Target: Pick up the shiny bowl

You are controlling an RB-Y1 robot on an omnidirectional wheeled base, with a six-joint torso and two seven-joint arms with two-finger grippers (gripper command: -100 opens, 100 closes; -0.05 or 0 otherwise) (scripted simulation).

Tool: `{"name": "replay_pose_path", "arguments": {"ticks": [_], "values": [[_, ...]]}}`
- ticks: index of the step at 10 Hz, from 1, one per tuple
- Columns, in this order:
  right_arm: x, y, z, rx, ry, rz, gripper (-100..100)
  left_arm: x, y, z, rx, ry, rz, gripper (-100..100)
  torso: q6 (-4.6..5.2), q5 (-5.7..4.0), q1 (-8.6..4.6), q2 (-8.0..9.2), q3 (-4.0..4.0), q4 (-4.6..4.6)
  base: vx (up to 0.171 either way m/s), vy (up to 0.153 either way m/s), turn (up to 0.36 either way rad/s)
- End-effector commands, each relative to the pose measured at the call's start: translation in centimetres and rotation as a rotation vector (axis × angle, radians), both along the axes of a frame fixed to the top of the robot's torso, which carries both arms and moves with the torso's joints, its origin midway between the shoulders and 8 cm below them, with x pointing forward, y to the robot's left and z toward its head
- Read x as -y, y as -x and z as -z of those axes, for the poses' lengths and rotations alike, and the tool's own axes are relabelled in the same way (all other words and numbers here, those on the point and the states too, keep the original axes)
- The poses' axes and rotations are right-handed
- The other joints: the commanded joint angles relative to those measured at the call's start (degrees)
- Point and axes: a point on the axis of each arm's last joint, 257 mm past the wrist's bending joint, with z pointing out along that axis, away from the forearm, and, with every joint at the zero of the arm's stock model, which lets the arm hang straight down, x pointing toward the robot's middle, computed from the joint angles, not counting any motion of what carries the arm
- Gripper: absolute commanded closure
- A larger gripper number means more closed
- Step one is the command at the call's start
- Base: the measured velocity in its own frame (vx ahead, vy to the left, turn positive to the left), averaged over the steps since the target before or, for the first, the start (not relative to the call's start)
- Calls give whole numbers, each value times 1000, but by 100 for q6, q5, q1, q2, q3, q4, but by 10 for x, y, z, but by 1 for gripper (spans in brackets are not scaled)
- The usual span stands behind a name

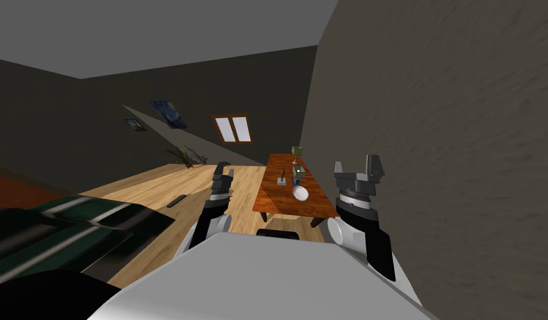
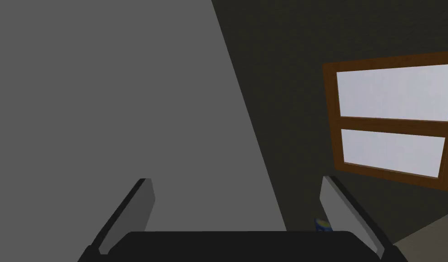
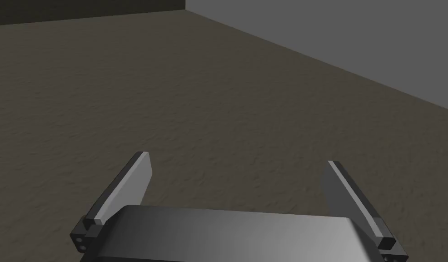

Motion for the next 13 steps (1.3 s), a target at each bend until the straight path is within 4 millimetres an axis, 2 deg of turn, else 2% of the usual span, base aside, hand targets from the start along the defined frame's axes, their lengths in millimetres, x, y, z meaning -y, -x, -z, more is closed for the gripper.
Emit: {"name": "replay_pose_path", "arguments": {"ticks": [1,5,6,8,9,13], "values": [[-2,-5,11,-30,27,-5,-100,0,0,0,0,0,0,0,0,0,0,0,0,0,-44,2,115],[-5,-24,56,-144,96,-16,-100,0,0,0,0,0,0,0,-1,2,10,30,18,7,-82,18,142],[-4,-26,61,-155,94,-15,-100,0,0,0,0,0,0,0,-2,4,17,27,16,6,-59,23,66],[-4,-35,96,-240,134,-21,-100,0,0,0,0,0,0,0,-1,2,10,18,11,4,-50,47,155],[-2,-38,104,-258,131,-19,-100,0,0,0,0,0,0,0,-2,4,18,21,12,5,-41,41,135],[-2,-38,104,-258,131,-19,-100,0,0,0,0,0,0,0,2,-1,-8,-4,-2,0,3,-3,-11]]}}
